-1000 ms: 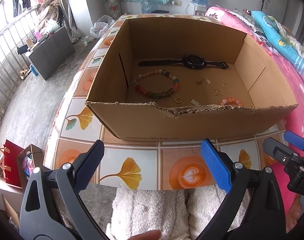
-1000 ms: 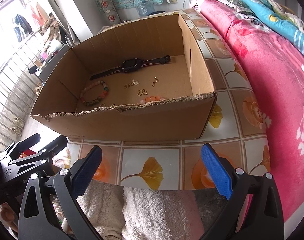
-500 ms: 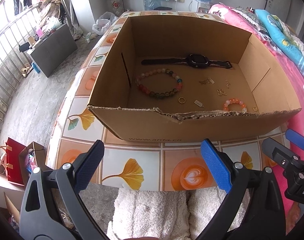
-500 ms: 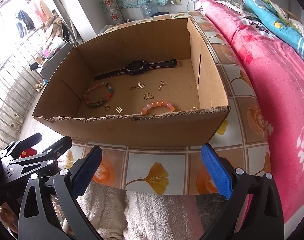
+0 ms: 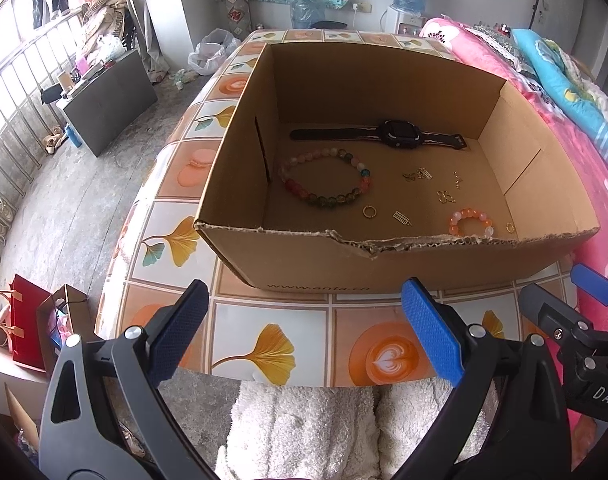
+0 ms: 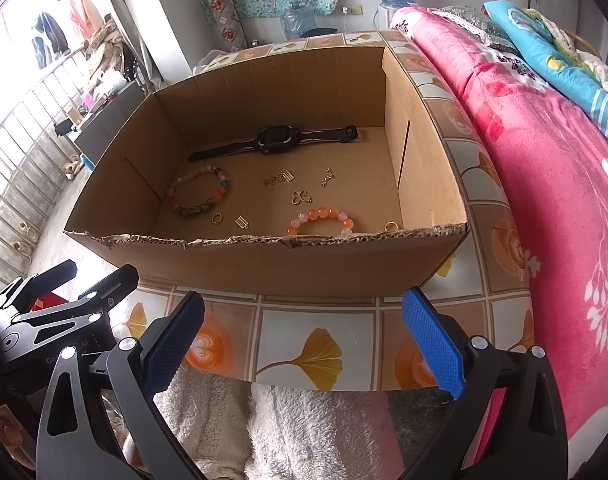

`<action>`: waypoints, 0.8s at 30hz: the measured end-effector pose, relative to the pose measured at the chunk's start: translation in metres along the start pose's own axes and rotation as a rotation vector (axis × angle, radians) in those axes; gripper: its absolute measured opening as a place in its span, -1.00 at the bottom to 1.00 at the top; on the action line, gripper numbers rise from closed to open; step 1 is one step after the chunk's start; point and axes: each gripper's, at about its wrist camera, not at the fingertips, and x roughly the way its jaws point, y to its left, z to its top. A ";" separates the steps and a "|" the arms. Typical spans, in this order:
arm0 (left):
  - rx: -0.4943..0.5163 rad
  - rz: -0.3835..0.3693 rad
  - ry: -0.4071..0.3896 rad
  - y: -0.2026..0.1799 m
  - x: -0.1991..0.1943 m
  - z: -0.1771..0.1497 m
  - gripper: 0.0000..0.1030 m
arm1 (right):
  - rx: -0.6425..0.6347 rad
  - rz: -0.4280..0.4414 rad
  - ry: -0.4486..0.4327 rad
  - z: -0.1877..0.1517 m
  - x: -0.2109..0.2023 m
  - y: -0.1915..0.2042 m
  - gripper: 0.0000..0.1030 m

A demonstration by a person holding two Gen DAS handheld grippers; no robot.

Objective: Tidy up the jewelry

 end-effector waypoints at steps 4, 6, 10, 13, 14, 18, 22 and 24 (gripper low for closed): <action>0.001 -0.004 -0.004 0.000 -0.001 0.000 0.81 | 0.002 -0.003 0.001 0.001 0.000 0.000 0.88; 0.001 -0.004 -0.007 0.000 -0.002 0.000 0.81 | 0.000 -0.006 -0.001 0.001 0.000 0.001 0.88; -0.001 -0.004 -0.006 0.001 -0.002 0.000 0.81 | -0.002 -0.007 0.001 0.002 0.001 0.002 0.88; 0.001 -0.003 -0.007 0.001 -0.002 0.000 0.81 | -0.004 -0.007 0.000 0.003 0.001 0.004 0.88; 0.002 -0.002 -0.007 0.001 -0.002 0.000 0.81 | -0.004 -0.008 0.001 0.004 0.002 0.005 0.88; 0.006 -0.004 -0.005 0.003 -0.003 0.001 0.81 | -0.009 -0.011 0.003 0.005 0.003 0.006 0.88; 0.010 -0.001 -0.010 0.003 -0.004 0.003 0.81 | -0.011 -0.011 0.004 0.006 0.003 0.007 0.88; 0.007 -0.006 -0.011 0.005 -0.005 0.004 0.81 | -0.010 -0.011 0.005 0.006 0.003 0.007 0.88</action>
